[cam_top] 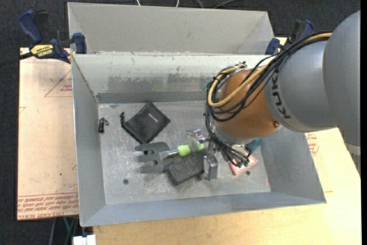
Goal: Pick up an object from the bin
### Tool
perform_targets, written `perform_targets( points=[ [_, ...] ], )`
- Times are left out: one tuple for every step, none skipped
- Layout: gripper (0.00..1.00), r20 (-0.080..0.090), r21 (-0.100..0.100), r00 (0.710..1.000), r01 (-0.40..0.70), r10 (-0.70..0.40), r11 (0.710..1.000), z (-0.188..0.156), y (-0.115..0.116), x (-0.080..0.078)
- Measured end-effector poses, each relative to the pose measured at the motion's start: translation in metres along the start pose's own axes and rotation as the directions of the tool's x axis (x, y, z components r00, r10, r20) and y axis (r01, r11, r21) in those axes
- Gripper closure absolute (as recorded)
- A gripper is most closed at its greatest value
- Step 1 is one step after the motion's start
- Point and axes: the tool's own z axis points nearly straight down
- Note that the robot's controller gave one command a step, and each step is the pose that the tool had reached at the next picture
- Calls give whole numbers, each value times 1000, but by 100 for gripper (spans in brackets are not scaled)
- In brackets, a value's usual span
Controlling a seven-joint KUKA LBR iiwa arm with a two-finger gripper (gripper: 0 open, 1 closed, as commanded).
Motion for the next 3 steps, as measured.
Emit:
perform_targets(
  points=[
    [100, 0, 0, 1000, 1, -1, 1000, 0, 0, 0],
    [100, -9, -3, 1000, 30, -30, 1000, -64, 6, -3],
    [100, 8, 3, 987, 160, -160, 987, -58, 8, -40]
  ],
)
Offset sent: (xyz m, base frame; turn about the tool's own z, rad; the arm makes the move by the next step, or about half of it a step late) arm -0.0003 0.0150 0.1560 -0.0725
